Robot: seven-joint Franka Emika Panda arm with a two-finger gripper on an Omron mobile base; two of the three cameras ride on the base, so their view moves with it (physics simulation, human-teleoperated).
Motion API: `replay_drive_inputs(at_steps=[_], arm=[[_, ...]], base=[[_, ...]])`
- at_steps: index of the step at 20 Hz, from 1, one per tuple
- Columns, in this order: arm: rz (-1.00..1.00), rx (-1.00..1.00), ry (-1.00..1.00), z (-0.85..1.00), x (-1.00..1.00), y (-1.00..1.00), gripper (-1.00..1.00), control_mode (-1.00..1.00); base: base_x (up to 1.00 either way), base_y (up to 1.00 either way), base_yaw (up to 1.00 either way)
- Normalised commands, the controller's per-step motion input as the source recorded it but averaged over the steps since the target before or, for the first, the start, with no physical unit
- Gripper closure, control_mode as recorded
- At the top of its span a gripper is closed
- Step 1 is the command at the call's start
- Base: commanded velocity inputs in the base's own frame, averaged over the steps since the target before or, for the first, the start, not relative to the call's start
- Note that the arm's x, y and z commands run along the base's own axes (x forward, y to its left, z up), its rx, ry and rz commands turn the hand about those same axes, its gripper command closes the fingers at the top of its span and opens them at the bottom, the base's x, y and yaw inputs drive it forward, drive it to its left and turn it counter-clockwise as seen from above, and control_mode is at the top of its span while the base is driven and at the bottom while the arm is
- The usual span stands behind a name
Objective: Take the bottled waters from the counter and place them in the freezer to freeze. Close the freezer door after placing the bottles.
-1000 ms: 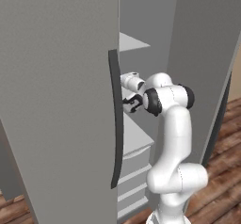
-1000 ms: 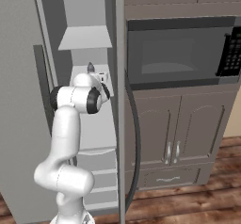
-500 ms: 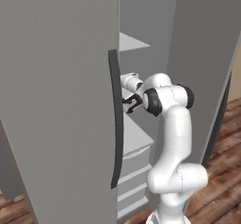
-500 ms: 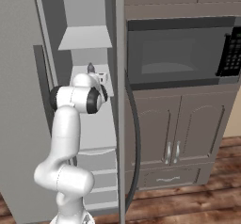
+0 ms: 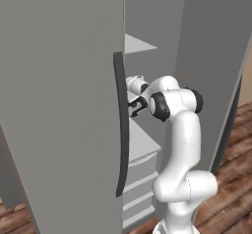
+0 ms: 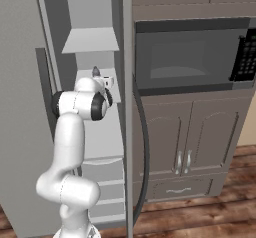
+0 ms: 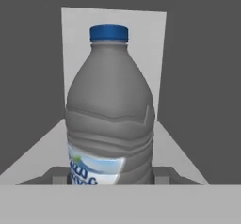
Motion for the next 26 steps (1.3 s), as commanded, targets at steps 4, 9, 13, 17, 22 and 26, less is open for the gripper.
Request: replay_drive_inputs(at_steps=[4, 9, 13, 17, 22, 26], arm=[[0.00, -0.09, -0.03, -0.61, -0.01, 0.00, 1.00, -1.00], [0.00, -0.08, -0.13, -0.63, -0.04, 0.00, 1.00, -1.00], [0.00, 0.00, -0.09, -0.34, 0.00, 0.00, 1.00, -1.00], [0.00, 0.02, 0.00, -0.15, 0.00, 0.00, 1.00, -1.00], [0.00, 0.01, 0.01, -0.10, 0.00, 0.00, -1.00, -1.00], [0.00, 0.00, 0.02, -0.04, 0.00, 0.00, -1.00, -1.00]], base=[[0.00, 0.00, 0.00], [0.00, 0.00, 0.00], [0.00, 0.00, 0.00], [0.00, 0.00, 0.00], [0.00, 0.00, 0.00], [0.00, 0.00, 0.00]])
